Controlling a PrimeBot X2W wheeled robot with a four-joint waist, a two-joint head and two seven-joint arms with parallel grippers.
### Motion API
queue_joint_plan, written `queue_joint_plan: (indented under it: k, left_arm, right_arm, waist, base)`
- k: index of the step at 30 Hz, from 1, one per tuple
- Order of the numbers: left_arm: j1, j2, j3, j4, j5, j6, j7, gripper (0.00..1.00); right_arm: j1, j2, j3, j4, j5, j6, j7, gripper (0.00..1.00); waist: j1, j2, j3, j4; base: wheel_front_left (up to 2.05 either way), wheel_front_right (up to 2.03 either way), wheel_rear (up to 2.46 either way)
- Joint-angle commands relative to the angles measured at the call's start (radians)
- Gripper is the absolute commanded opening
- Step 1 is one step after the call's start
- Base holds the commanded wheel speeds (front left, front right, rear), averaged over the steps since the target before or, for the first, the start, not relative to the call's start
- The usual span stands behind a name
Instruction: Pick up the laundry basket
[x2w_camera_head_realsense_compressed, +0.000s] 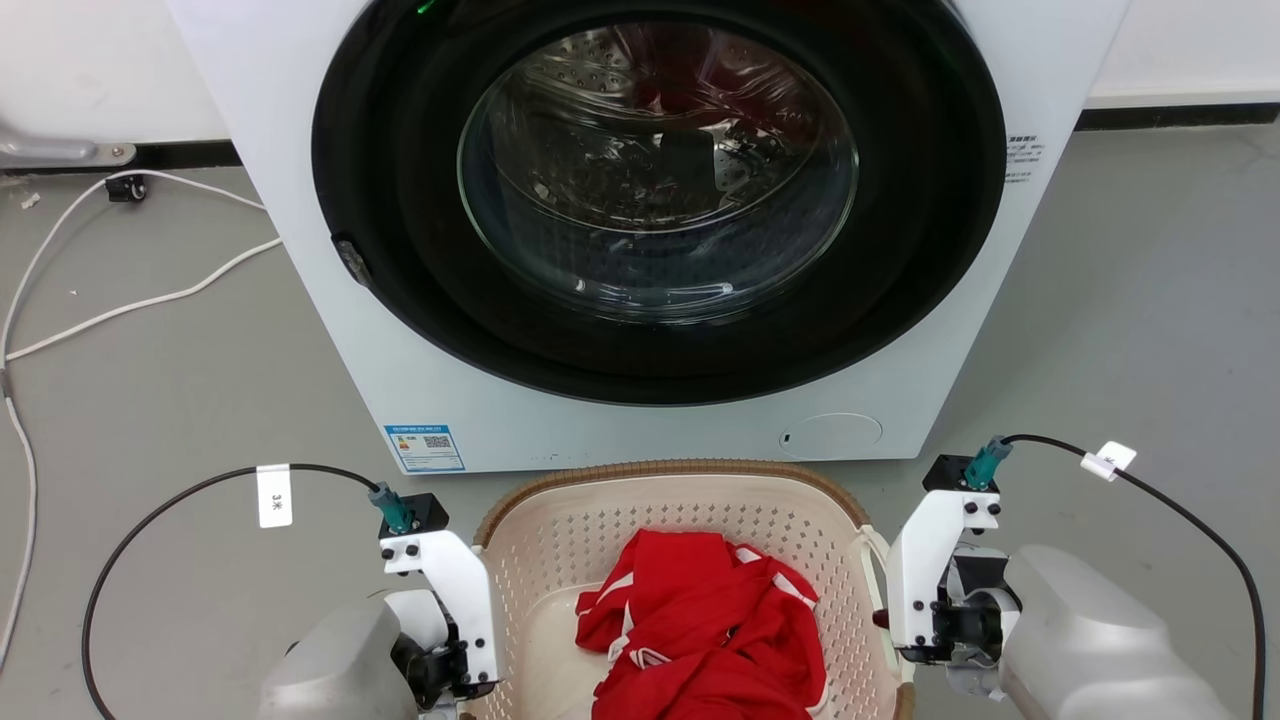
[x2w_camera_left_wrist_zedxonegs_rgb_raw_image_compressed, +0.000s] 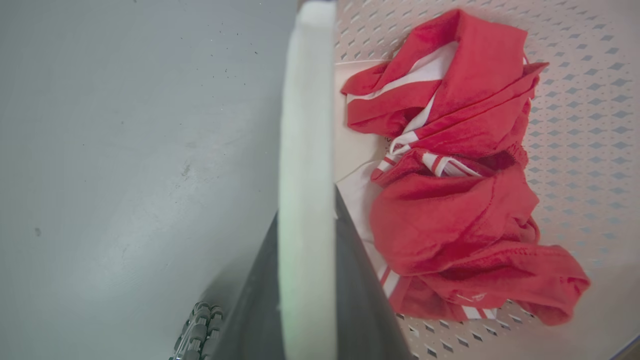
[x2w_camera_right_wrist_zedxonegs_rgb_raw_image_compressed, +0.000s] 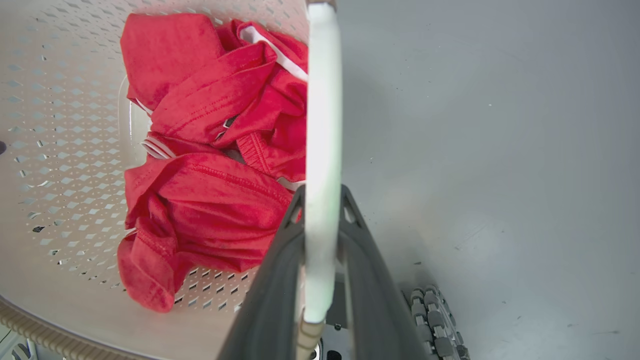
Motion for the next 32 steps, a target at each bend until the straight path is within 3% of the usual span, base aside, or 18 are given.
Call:
queue_joint_plan:
  k: [1,32]
  left_arm:
    - [-0.020,-0.016,-0.002,-0.016,-0.006,-0.013,-0.004,0.00]
    - [-0.028,-0.014,-0.039,-0.003,-0.041,-0.013,-0.016,0.00]
  right_arm:
    - [-0.011,0.020,0.003,-0.006,0.005,0.004,-0.005,0.00]
    - [-0.009,0.020,0.013,-0.004,0.022,0.003,-0.013,0.00]
  waist:
    - [0.0000,0.0000,0.000,0.000]
    - [0.0000,0.0000,0.008,0.002]
  base:
    - [0.00,0.00,0.00]
    - [0.00,0.00,0.00]
